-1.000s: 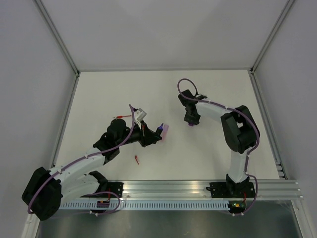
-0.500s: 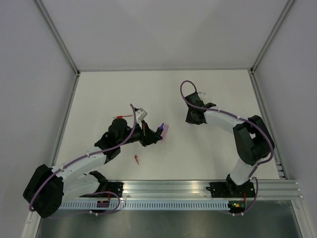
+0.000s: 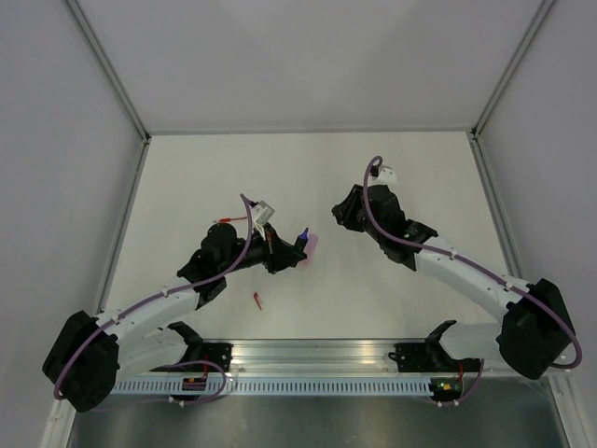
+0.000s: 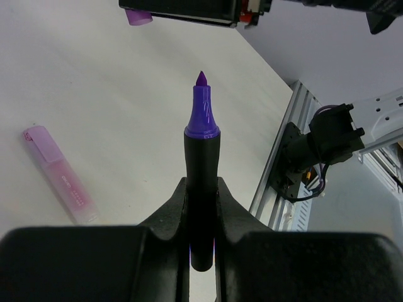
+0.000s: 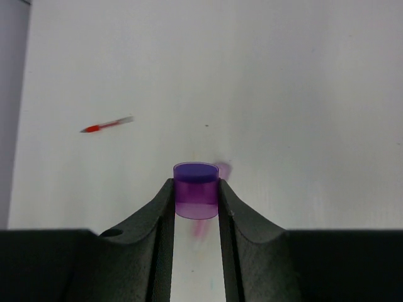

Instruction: Insert the pens into the pen caps

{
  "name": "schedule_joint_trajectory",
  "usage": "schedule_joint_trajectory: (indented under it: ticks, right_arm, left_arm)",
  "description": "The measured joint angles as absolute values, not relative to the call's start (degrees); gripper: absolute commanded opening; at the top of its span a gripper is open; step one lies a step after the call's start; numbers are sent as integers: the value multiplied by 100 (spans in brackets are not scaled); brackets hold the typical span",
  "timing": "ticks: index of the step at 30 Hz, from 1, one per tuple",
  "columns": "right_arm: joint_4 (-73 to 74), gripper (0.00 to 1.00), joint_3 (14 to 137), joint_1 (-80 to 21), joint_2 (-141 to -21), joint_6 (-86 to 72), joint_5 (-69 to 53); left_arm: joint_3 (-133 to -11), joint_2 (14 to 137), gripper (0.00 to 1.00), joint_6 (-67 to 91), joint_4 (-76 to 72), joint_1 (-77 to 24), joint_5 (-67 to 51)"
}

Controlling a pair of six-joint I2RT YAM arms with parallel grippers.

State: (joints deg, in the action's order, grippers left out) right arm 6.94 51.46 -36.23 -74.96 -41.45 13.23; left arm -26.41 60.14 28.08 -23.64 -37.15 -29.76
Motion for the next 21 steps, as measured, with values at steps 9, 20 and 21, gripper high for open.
schedule_joint_trajectory:
  ticks: [9, 20, 21]
  right_arm:
    - [-117, 0, 4613, -4480, -6864, -4735, 1704]
    - [-386, 0, 4600, -4982, -6654, -4974, 2231]
    - [-388, 0, 4609, -5024, -6654, -4976, 2265]
  left_arm:
    - [-2587, 5920, 2, 2956, -2512, -3715, -2862]
    - [-2587, 5859, 2, 2956, -2512, -3715, -2709]
    - [-2587, 5854, 2, 2956, -2512, -3715, -2709]
